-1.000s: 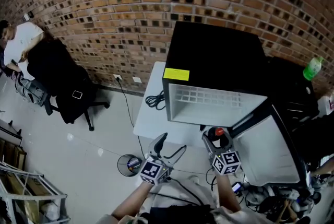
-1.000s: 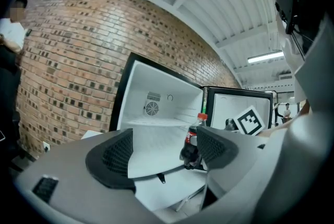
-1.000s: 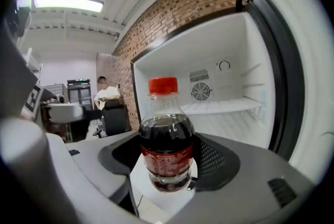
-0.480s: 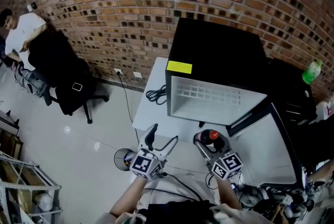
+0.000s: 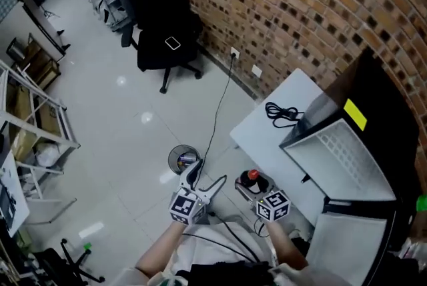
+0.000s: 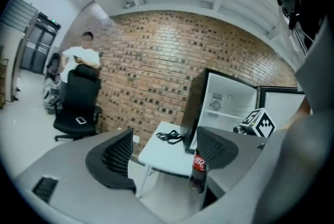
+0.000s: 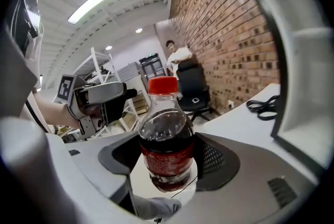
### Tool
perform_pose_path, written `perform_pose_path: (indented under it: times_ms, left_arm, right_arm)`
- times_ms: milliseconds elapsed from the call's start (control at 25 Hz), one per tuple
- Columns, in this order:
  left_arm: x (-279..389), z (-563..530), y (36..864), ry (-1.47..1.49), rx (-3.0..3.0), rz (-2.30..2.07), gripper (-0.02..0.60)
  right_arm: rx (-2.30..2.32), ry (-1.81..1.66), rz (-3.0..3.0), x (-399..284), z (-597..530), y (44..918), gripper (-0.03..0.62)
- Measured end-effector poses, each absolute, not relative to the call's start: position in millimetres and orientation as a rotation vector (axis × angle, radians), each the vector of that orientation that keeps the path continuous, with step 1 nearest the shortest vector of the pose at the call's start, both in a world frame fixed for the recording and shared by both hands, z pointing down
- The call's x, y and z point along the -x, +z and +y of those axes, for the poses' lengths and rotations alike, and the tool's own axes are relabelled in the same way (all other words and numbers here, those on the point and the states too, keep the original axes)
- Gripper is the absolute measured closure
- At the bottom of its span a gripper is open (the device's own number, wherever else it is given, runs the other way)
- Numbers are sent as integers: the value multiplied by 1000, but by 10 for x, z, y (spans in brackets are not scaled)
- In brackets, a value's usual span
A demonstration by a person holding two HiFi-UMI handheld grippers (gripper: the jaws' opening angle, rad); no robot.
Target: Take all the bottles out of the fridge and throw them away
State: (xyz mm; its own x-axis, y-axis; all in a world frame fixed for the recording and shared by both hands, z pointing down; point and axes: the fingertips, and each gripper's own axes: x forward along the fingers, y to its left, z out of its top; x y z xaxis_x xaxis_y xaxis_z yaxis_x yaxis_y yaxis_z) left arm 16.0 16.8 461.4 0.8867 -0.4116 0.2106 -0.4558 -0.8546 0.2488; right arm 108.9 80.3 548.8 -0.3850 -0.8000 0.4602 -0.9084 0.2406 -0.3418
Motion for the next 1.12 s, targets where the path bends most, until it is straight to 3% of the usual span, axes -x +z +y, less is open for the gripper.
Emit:
perform_pose_path:
  times_ms: [360,600,840,1120]
  left_arm:
    - [1387,-402,6653,293,-2366,-1168,207]
    - [1876,-654,7938,335,-2224,-1308,207]
    - [2109,-620,8432,289,-2137,-1304,206]
    - [2196,-532,8772,314,-2072,-1320,206]
  right_arm:
    - [-1114,924,-2218,154,-415,8238,270]
    - [-1036,908,-2123,732,-1209,10004,273]
    - [-933,928,-2008,1162,-1269,11237,273]
    - [-811,1078,-1834,1108,-777,11910,270]
